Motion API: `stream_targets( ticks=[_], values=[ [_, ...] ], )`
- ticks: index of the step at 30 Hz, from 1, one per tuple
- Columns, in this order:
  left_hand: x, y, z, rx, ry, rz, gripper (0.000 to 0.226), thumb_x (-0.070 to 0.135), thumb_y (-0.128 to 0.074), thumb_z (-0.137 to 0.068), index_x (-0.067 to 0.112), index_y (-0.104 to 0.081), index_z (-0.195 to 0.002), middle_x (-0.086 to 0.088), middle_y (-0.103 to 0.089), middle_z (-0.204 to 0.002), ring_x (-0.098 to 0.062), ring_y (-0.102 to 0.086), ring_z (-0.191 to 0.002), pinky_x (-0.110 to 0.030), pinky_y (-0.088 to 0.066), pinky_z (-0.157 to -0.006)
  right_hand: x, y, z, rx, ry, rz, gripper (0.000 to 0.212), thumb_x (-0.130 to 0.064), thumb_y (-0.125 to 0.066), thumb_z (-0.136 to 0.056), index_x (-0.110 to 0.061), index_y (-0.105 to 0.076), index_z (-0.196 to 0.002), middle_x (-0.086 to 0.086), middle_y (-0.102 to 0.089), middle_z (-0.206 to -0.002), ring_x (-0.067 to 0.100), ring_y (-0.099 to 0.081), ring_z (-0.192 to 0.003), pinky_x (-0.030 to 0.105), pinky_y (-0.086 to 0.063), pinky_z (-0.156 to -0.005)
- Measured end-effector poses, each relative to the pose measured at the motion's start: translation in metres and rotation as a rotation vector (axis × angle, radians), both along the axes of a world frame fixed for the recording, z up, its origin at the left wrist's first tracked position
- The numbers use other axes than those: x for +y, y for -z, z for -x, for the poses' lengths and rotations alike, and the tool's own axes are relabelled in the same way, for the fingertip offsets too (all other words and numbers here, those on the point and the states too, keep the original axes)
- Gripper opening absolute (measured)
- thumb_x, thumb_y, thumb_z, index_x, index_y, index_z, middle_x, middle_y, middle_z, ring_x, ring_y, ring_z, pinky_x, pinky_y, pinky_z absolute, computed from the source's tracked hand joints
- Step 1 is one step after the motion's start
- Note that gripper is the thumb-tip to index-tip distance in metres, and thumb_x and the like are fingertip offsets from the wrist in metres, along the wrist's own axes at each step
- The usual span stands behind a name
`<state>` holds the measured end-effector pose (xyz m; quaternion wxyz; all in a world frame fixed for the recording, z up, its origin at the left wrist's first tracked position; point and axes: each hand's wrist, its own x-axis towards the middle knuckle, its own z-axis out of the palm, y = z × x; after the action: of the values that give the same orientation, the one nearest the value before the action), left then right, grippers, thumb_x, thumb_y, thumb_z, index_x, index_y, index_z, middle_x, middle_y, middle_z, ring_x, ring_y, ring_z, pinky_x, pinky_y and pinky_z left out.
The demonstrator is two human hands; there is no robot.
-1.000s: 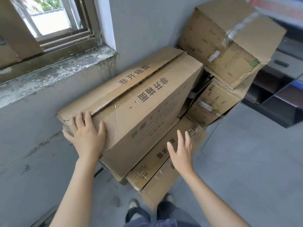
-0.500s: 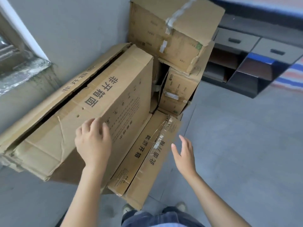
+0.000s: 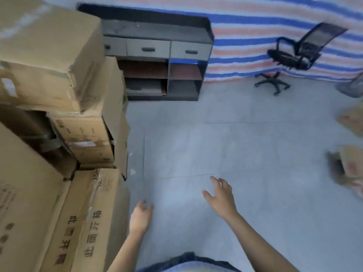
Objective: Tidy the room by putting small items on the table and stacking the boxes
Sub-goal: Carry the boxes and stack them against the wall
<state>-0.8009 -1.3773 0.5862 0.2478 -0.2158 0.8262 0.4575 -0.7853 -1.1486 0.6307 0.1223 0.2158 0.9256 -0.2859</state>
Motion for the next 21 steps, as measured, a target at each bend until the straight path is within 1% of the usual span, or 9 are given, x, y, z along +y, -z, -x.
stream_targets(
  ticks=[3,6,8,10,12,14,15,18,21],
  values=[
    [0.062,-0.016,0.05,0.057,0.149,-0.043,0.039,0.017,-0.047,-0.096,0.002,-0.048,-0.132,-0.026,-0.059,-0.119,-0.039,-0.057,-0.108,-0.041,-0.044,-0.092,0.052,-0.002,-0.031,0.022,0.274,0.012,0.059,-0.04,-0.048,-0.094,-0.02,-0.026,-0.145,0.009,-0.023,-0.15,0.023,-0.019,-0.14,0.034,-0.025,-0.112],
    [0.126,-0.039,0.083,0.145,0.271,-0.159,0.038,0.021,-0.053,-0.091,0.0,-0.055,-0.122,-0.024,-0.063,-0.112,-0.037,-0.06,-0.1,-0.042,-0.047,-0.09,0.082,-0.005,-0.054,0.055,0.478,0.018,0.057,-0.038,-0.046,-0.095,-0.019,-0.026,-0.145,0.008,-0.026,-0.149,0.023,-0.022,-0.138,0.033,-0.026,-0.111],
    [0.164,-0.049,0.087,0.187,0.39,-0.217,0.025,0.02,-0.052,-0.091,0.007,-0.057,-0.113,-0.016,-0.063,-0.1,-0.032,-0.061,-0.089,-0.033,-0.045,-0.08,0.095,-0.006,-0.064,0.085,0.586,0.005,0.056,-0.037,-0.046,-0.096,-0.018,-0.027,-0.144,0.009,-0.028,-0.147,0.023,-0.024,-0.137,0.032,-0.026,-0.109],
    [0.193,-0.05,0.078,0.182,0.555,-0.224,0.014,0.015,-0.048,-0.095,0.014,-0.056,-0.107,-0.009,-0.061,-0.092,-0.028,-0.059,-0.083,-0.028,-0.042,-0.069,0.106,-0.003,-0.069,0.1,0.681,0.007,0.054,-0.035,-0.046,-0.096,-0.018,-0.029,-0.144,0.008,-0.03,-0.147,0.023,-0.026,-0.135,0.032,-0.027,-0.107],
    [0.209,-0.043,0.066,0.155,0.751,-0.219,0.014,0.016,-0.047,-0.096,0.017,-0.054,-0.107,-0.006,-0.061,-0.095,-0.025,-0.061,-0.086,-0.024,-0.044,-0.066,0.112,0.0,-0.07,0.098,0.757,0.032,0.054,-0.034,-0.046,-0.096,-0.018,-0.029,-0.144,0.008,-0.03,-0.146,0.023,-0.027,-0.134,0.033,-0.03,-0.107],
    [0.218,-0.034,0.068,0.151,0.898,-0.208,0.017,0.017,-0.047,-0.096,0.018,-0.055,-0.111,-0.007,-0.062,-0.102,-0.025,-0.062,-0.091,-0.025,-0.045,-0.072,0.116,0.002,-0.066,0.093,0.805,0.041,0.053,-0.033,-0.046,-0.096,-0.018,-0.028,-0.144,0.007,-0.03,-0.145,0.022,-0.028,-0.133,0.033,-0.031,-0.106],
    [0.224,-0.033,0.077,0.15,0.918,-0.203,0.017,0.016,-0.047,-0.096,0.018,-0.055,-0.111,-0.007,-0.062,-0.102,-0.026,-0.062,-0.093,-0.025,-0.046,-0.074,0.119,0.003,-0.061,0.093,0.829,0.039,0.053,-0.033,-0.046,-0.096,-0.018,-0.028,-0.143,0.007,-0.031,-0.145,0.022,-0.028,-0.133,0.033,-0.031,-0.105],
    [0.243,-0.04,0.121,0.153,0.88,-0.246,0.015,0.012,-0.046,-0.096,0.014,-0.056,-0.107,-0.008,-0.062,-0.098,-0.025,-0.061,-0.088,-0.019,-0.043,-0.066,0.129,0.004,-0.039,0.12,0.937,0.031,0.052,-0.031,-0.046,-0.096,-0.016,-0.03,-0.143,0.008,-0.034,-0.143,0.023,-0.03,-0.132,0.032,-0.032,-0.101],
    [0.262,-0.046,0.178,0.178,0.878,-0.261,0.018,0.01,-0.045,-0.097,0.009,-0.058,-0.11,-0.009,-0.062,-0.098,-0.025,-0.06,-0.087,-0.025,-0.041,-0.07,0.141,0.004,0.004,0.143,1.016,0.038,0.051,-0.03,-0.047,-0.096,-0.014,-0.031,-0.142,0.009,-0.036,-0.141,0.024,-0.034,-0.129,0.03,-0.035,-0.098]
  ],
)
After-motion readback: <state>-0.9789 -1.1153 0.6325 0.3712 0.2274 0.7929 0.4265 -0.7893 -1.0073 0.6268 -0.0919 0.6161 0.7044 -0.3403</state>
